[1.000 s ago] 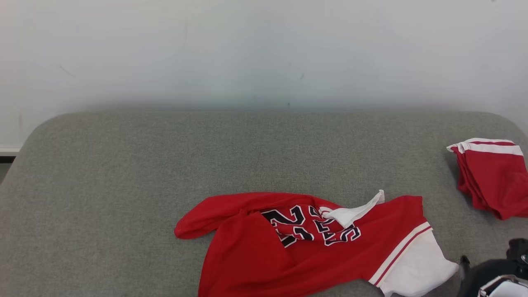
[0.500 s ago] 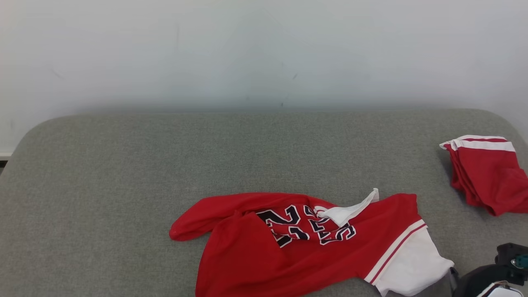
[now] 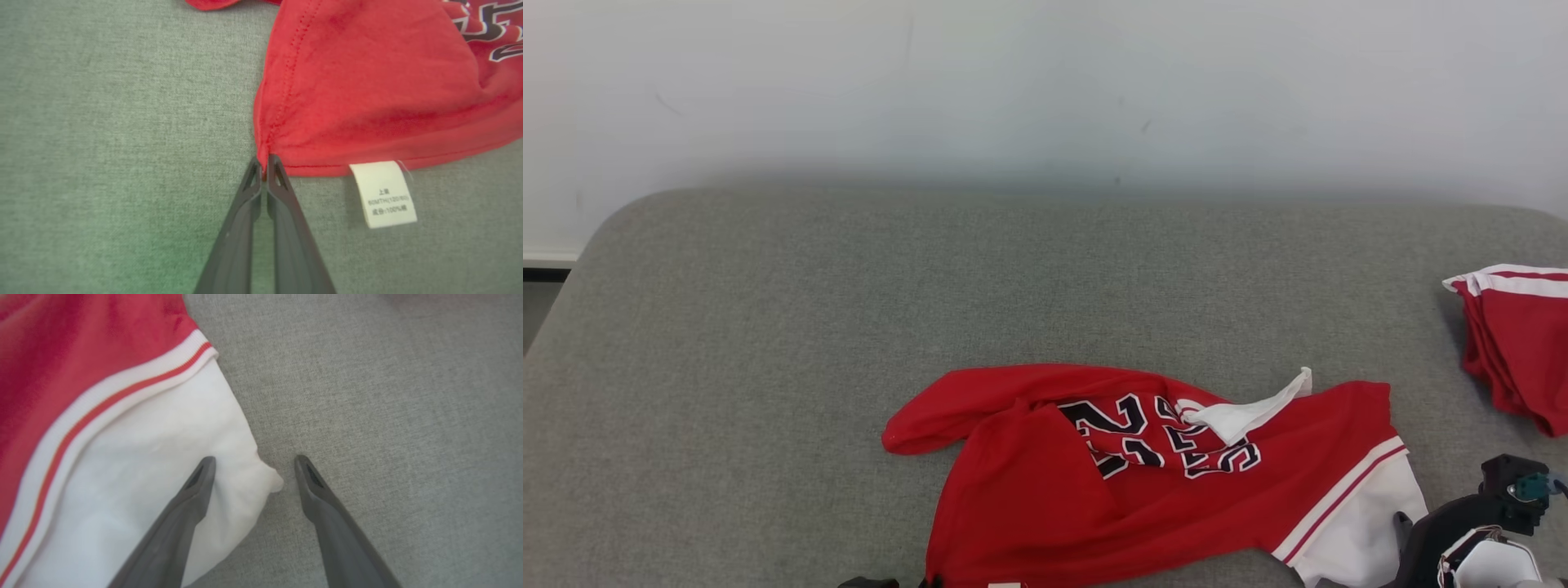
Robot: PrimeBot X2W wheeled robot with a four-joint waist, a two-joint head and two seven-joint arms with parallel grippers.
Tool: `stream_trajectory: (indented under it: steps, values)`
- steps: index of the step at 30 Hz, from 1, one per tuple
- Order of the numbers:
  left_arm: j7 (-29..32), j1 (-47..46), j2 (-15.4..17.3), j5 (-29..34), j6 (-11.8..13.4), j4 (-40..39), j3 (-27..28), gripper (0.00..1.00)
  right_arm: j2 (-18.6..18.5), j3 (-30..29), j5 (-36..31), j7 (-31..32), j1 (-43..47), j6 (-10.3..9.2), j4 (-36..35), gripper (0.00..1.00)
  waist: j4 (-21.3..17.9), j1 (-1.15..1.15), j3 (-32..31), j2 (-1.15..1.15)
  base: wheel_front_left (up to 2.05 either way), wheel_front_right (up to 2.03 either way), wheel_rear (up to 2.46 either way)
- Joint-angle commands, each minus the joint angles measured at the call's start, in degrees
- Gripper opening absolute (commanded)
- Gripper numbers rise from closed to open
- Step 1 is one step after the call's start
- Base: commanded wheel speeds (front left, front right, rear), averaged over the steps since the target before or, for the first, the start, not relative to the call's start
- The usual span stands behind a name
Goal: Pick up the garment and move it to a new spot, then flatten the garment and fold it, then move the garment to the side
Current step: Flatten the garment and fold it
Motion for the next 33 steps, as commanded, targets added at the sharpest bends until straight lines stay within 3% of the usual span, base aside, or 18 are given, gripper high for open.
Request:
stream_trajectory:
  steps: [1,3,5,6,11,15,24,25,33]
  values:
    - [-0.1,-0.3,0.2,-0.2,0.5,0.2,0.1,0.0,0.0,-0.3,-0.1,-0.3,-0.2,-0.14,0.5,1.0,0.4,0.0,0.4,0.0,0.0,0.0,0.0]
    - [-0.1,-0.2,0.2,-0.4,0.6,0.3,0.1,0.0,0.0,-0.8,0.5,-0.1,0.0,-0.14,1.2,1.0,0.4,0.0,0.4,0.0,0.0,0.0,0.0]
    - [-0.3,0.1,0.3,-0.5,0.6,0.4,0.3,0.0,0.1,-0.8,0.8,0.4,0.4,-0.14,2.0,0.45,0.2,0.0,0.2,0.0,0.0,0.0,0.0]
    - [-0.4,0.3,0.4,-0.8,0.6,0.4,0.4,0.0,0.1,-0.5,0.7,0.5,0.5,-0.14,2.3,0.0,0.0,0.0,0.1,0.0,0.0,0.0,0.0]
    - [-0.8,0.5,0.6,-1.0,0.9,0.4,0.4,0.0,0.1,0.5,5.7,1.2,0.1,-0.14,2.2,0.0,-0.5,0.0,-1.0,0.0,0.0,0.0,0.0]
    - [-0.9,1.0,0.8,-1.4,1.0,0.3,0.5,0.0,0.0,1.3,10.7,3.8,2.1,-0.14,-2.0,0.0,-0.6,0.0,-2.1,0.0,0.0,0.0,0.0]
    - [-1.1,2.1,1.4,-2.6,1.9,-0.5,1.1,0.0,0.0,-2.6,16.8,14.9,13.3,-0.14,-23.3,0.0,-2.1,0.0,-3.1,0.0,0.0,0.0,0.0]
    - [-1.1,2.1,1.4,-2.7,1.9,-0.6,1.1,0.0,0.0,-3.1,17.5,15.5,14.0,-0.14,-24.4,1.0,-2.3,0.0,-3.1,0.0,0.0,0.0,0.0]
    - [-0.9,1.7,1.5,-2.9,1.9,-0.6,0.6,0.0,0.0,-4.2,11.9,20.4,17.2,-0.14,-28.0,1.0,-2.4,0.0,-3.2,0.0,0.0,0.0,0.0]
